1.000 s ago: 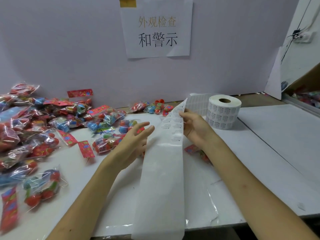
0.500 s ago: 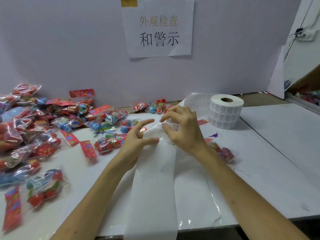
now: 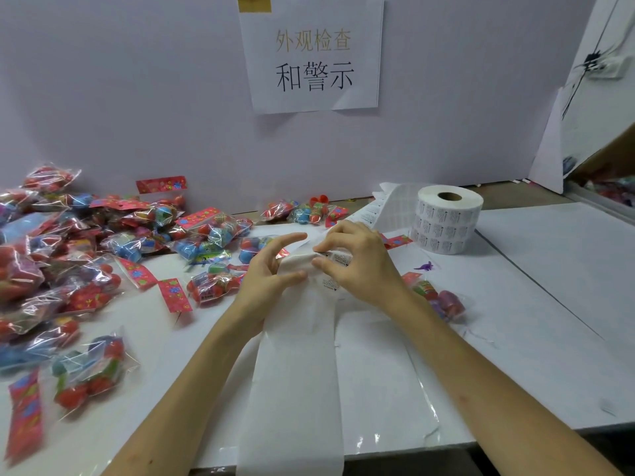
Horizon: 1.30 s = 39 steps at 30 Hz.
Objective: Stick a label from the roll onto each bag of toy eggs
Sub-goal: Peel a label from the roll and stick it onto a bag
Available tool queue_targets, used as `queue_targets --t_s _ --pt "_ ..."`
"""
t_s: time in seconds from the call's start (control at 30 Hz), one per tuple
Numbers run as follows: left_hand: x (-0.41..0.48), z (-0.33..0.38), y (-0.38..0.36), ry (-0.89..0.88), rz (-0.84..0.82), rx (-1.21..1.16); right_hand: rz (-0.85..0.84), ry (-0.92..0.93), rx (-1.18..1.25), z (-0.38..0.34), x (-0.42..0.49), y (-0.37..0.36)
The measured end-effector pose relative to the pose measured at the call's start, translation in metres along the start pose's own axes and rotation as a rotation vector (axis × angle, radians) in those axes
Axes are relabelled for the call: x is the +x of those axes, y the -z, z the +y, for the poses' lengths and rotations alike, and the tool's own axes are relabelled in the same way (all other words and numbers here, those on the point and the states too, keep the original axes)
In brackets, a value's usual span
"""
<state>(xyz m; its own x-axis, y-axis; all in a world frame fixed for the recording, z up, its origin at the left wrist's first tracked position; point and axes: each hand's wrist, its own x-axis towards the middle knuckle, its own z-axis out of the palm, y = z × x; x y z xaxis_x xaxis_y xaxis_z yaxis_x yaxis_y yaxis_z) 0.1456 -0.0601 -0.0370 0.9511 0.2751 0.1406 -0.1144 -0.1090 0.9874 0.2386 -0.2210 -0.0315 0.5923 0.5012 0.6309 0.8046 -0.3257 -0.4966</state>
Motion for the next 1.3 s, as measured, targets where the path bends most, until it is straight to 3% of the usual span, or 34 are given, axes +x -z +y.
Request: queue_targets --t_s 0.4,0.63,0.7,0.8,0.87,0.93,1.0,1.17,1.3 --pt "0.001 -0.005 -0.002 -0.027 -0.097 -0.013 0.041 -0.032 0.106 0.006 0.002 0.004" --pt "0.001 -0.002 -0.002 0.084 -0.168 -0.033 0.144 -0.164 0.175 0.018 0.007 0.007" --pt "-0.001 -0.002 -0.003 0.147 -0.281 -0.059 0.222 -0.184 0.158 0.023 0.009 0.012" --pt "-0.008 0.000 -0.002 0.236 -0.648 0.011 0.299 -0.213 0.159 0.028 0.010 0.017" --pt "-0.012 0.003 -0.001 0.296 -0.910 0.123 0.297 -0.216 0.114 0.030 0.009 0.019" --pt "-0.014 0.005 0.002 0.316 -1.045 0.160 0.269 -0.206 0.060 0.029 0.008 0.019" --pt "-0.012 0.005 0.003 0.303 -0.980 0.099 0.236 -0.195 0.035 0.025 0.007 0.017" --pt "-0.003 -0.001 0.006 0.197 -0.565 -0.190 0.151 -0.121 0.026 0.012 0.002 0.007" --pt "0.002 0.001 0.007 0.152 -0.446 -0.246 0.087 -0.075 0.042 0.006 -0.001 0.002"
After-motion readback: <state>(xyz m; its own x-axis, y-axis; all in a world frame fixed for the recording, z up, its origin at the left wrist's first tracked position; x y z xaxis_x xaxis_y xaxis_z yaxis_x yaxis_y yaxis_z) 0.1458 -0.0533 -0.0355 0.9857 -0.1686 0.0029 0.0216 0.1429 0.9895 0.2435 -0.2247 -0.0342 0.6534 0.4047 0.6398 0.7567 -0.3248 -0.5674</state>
